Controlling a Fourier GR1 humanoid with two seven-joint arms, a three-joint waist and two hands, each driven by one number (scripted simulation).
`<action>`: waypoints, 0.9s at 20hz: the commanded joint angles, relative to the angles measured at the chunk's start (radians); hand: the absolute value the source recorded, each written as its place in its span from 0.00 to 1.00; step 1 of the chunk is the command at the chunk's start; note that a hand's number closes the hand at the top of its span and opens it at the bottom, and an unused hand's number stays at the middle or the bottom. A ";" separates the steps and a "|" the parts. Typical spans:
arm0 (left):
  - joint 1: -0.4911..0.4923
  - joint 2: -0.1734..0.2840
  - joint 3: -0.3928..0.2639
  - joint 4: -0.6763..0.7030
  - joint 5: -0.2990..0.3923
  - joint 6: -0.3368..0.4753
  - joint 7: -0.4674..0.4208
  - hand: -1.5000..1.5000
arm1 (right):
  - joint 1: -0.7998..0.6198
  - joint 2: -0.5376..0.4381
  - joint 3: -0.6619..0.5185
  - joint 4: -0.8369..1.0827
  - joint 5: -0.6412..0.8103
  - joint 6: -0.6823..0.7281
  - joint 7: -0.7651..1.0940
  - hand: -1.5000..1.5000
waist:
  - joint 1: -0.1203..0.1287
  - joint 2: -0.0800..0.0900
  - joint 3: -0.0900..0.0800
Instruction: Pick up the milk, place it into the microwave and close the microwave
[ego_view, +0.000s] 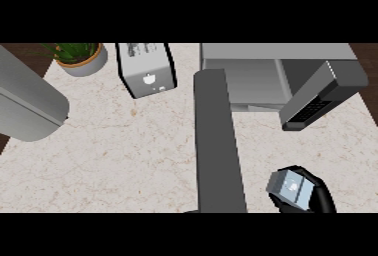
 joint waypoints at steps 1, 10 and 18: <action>-0.072 0.051 0.045 0.053 0.033 0.034 0.025 0.00 | 0.012 0.004 0.003 -0.032 -0.018 0.020 -0.097 1.00 | -0.006 0.001 0.002; -0.002 -0.010 0.012 -0.056 0.047 0.021 0.069 0.00 | -0.373 -0.064 -0.119 0.325 -0.032 -0.074 -0.071 1.00 | 0.016 0.006 0.004; -0.017 -0.005 0.047 0.041 0.022 -0.031 0.004 0.00 | -0.263 0.050 -0.008 0.147 -0.036 0.040 -0.048 1.00 | -0.005 -0.001 0.001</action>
